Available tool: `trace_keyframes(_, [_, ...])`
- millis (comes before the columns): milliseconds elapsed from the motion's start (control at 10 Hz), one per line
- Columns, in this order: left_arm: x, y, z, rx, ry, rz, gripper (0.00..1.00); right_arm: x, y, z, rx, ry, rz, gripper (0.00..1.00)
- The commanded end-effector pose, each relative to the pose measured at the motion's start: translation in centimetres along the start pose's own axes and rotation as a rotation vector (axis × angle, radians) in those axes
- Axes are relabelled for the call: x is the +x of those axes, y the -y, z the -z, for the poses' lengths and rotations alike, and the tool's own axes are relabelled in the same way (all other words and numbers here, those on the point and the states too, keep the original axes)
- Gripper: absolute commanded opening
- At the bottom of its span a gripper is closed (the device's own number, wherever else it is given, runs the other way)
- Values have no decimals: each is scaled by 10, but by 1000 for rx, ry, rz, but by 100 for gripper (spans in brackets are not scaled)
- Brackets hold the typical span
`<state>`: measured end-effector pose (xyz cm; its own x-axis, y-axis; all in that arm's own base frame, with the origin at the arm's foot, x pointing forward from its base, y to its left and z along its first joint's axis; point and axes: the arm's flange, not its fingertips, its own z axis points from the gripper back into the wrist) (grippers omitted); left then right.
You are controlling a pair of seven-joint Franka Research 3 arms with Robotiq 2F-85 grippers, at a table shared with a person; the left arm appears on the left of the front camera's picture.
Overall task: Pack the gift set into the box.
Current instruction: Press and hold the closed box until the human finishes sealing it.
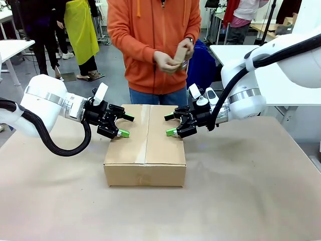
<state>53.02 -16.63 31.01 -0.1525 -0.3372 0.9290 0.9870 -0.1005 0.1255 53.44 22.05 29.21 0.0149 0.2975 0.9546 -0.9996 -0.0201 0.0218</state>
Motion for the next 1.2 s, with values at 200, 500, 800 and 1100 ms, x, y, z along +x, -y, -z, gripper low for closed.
trace_keyframes(200, [-2, 2, 1, 0, 6, 16, 100, -2, -2, 0, -2, -7, 3, 100])
trace_keyframes(500, [-2, 2, 1, 0, 6, 16, 100, -2, -2, 0, -2, -7, 3, 100])
trace_keyframes(800, [-2, 2, 1, 0, 6, 16, 100, -2, -2, 0, -2, -7, 3, 100])
trace_keyframes(1100, [-2, 2, 1, 0, 6, 16, 100, -2, -2, 0, -2, -7, 3, 100])
